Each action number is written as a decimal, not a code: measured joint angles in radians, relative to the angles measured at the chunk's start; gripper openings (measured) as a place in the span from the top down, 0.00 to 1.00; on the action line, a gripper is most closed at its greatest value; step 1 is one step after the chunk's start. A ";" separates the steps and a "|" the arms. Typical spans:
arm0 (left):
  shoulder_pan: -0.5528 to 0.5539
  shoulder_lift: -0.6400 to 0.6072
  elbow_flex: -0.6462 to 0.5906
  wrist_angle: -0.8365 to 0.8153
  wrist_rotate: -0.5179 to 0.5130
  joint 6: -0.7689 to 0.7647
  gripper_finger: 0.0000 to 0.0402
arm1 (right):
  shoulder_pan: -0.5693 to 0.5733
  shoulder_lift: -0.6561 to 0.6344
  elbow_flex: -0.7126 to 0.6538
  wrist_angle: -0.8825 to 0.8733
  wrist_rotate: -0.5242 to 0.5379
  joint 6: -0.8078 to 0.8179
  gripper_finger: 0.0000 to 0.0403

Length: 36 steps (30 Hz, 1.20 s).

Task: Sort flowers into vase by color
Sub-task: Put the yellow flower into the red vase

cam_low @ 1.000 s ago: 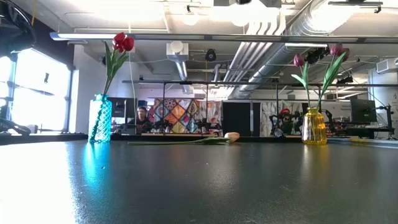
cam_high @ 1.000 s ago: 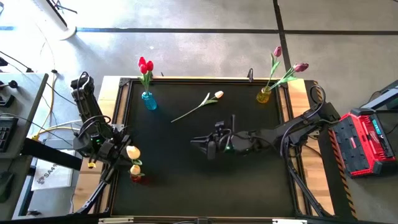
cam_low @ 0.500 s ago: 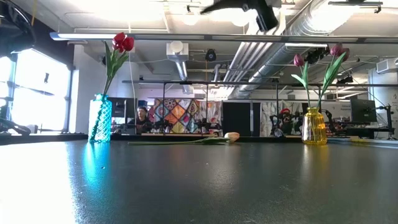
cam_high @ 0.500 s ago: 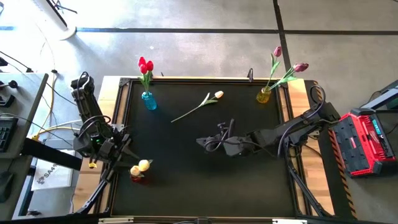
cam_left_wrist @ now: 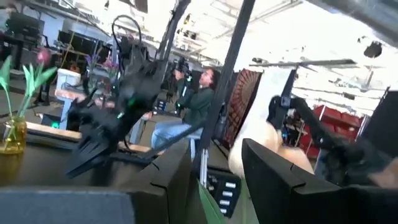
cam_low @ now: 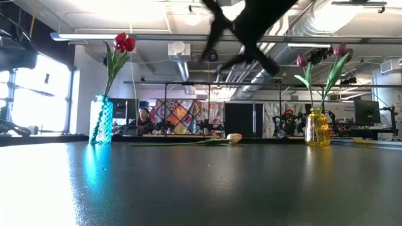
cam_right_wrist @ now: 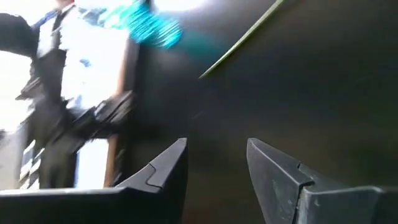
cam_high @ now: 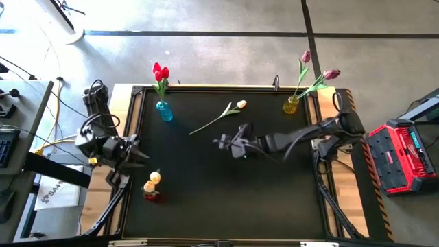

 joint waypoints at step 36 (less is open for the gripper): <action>0.008 -0.067 0.177 -0.049 -0.568 0.405 0.67 | -0.579 0.302 0.000 0.173 -0.348 0.259 0.62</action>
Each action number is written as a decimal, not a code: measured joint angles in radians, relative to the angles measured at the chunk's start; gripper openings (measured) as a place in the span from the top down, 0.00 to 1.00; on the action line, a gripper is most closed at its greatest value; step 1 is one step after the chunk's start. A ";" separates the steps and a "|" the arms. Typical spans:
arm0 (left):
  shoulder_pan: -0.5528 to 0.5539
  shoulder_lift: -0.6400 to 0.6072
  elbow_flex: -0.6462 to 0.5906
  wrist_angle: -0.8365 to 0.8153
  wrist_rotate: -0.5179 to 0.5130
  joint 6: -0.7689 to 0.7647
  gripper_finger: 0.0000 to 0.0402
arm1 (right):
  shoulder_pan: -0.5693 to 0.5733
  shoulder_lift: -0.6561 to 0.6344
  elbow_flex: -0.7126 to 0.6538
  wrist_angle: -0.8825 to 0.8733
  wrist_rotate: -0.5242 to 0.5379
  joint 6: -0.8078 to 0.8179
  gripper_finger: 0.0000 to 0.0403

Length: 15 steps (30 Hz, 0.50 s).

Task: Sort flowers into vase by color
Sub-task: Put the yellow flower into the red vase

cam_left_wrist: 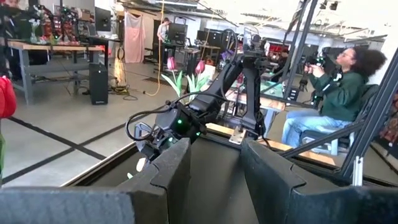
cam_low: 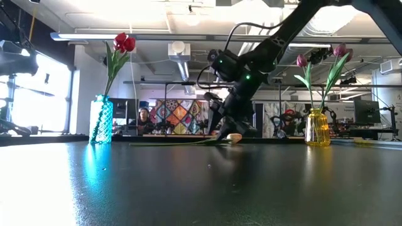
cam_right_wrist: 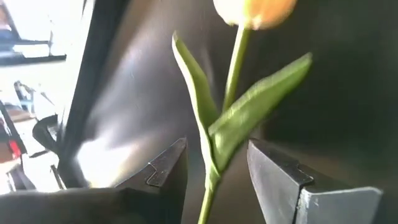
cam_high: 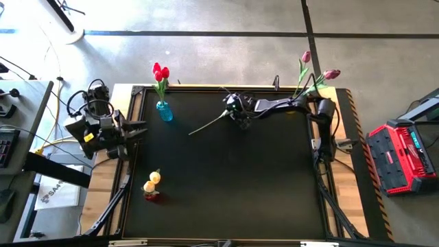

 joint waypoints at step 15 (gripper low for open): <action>0.000 -0.002 0.000 0.000 0.000 0.058 0.67 | -0.033 0.066 0.001 0.083 -0.010 0.000 0.76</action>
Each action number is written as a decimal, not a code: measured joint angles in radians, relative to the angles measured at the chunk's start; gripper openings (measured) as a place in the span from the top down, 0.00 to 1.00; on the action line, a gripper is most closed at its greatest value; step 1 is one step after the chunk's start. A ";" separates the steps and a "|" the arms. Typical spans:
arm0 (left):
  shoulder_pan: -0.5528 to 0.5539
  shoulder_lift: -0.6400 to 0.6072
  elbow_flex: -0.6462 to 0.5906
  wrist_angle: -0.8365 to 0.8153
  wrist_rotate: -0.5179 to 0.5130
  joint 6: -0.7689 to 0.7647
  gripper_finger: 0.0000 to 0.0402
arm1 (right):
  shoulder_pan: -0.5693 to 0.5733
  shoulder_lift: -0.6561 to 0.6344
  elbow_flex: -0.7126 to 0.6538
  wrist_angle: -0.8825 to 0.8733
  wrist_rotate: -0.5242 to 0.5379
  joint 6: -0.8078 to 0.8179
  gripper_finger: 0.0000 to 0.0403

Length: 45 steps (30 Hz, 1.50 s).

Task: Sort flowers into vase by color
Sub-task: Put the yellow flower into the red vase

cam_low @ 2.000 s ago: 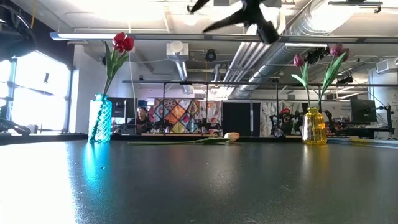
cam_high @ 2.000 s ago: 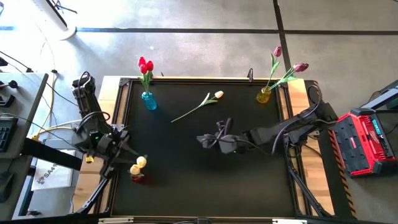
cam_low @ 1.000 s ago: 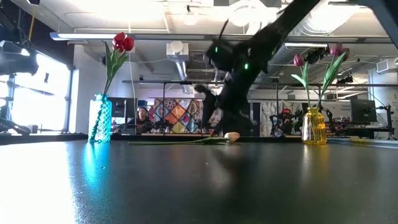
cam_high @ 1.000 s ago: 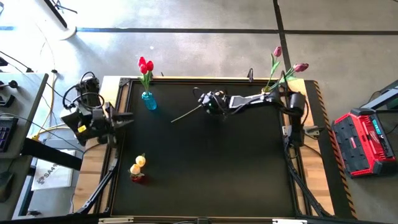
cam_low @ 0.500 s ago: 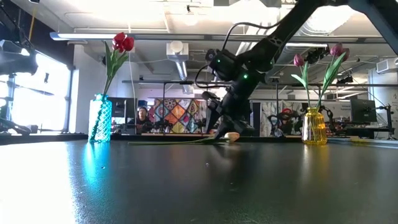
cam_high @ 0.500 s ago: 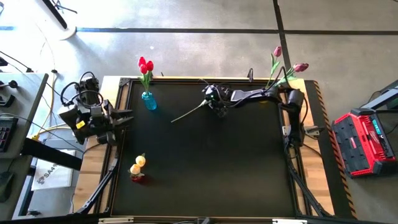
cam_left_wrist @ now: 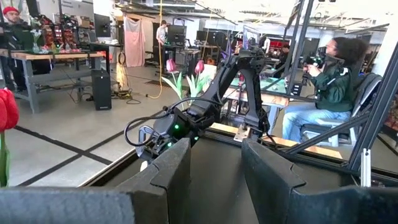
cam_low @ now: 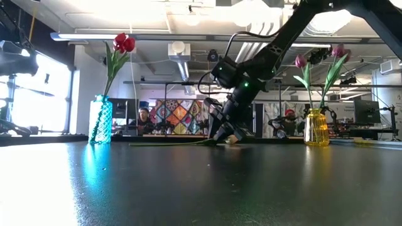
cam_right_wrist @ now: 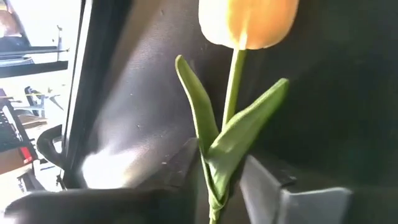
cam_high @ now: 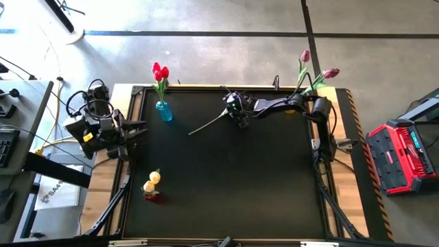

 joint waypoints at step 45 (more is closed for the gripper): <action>-0.045 0.000 0.000 0.044 0.045 -0.405 0.67 | 0.399 -0.162 0.120 0.810 -0.105 -1.145 1.00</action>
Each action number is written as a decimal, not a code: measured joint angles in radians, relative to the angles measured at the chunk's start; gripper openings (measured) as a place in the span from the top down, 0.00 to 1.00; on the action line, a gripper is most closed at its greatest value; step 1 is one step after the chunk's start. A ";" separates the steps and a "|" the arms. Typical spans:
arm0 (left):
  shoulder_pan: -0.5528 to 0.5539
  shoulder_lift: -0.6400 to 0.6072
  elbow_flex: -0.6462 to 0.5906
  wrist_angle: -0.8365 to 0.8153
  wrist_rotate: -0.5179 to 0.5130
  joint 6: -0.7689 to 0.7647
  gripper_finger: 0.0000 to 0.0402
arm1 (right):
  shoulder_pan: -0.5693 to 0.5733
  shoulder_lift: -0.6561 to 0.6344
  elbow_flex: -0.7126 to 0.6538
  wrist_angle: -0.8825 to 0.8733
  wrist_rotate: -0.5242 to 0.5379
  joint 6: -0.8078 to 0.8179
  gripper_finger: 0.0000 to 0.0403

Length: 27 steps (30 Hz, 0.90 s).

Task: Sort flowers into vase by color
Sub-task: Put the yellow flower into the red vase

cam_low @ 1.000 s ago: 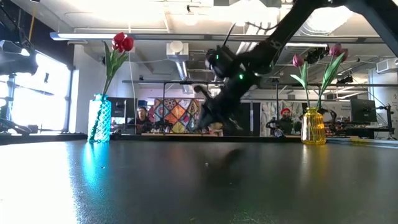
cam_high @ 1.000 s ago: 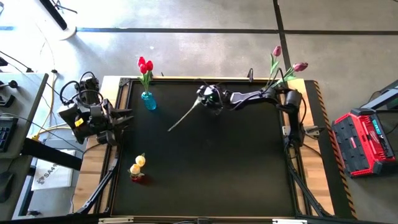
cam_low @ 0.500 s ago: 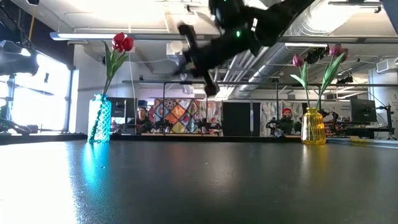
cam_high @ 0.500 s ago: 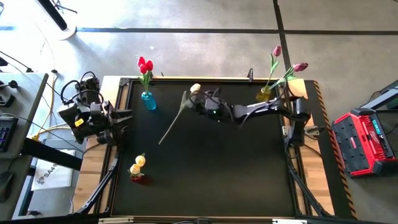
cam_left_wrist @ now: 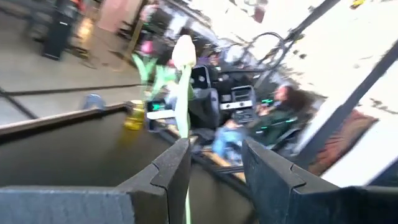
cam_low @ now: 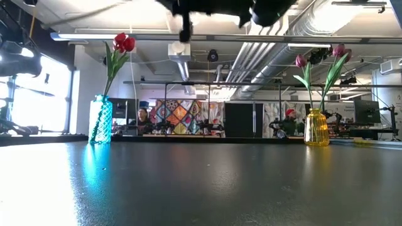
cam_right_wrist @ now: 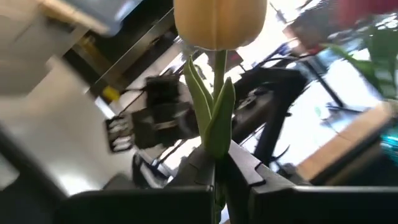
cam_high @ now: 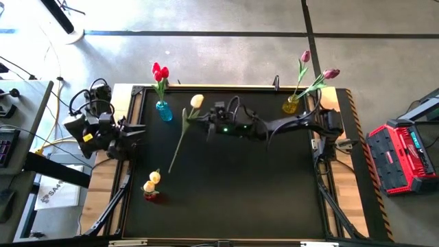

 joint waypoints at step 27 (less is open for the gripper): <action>0.289 0.360 0.166 0.000 0.321 -0.105 0.50 | 0.054 0.000 0.442 -0.546 -0.293 -0.330 1.00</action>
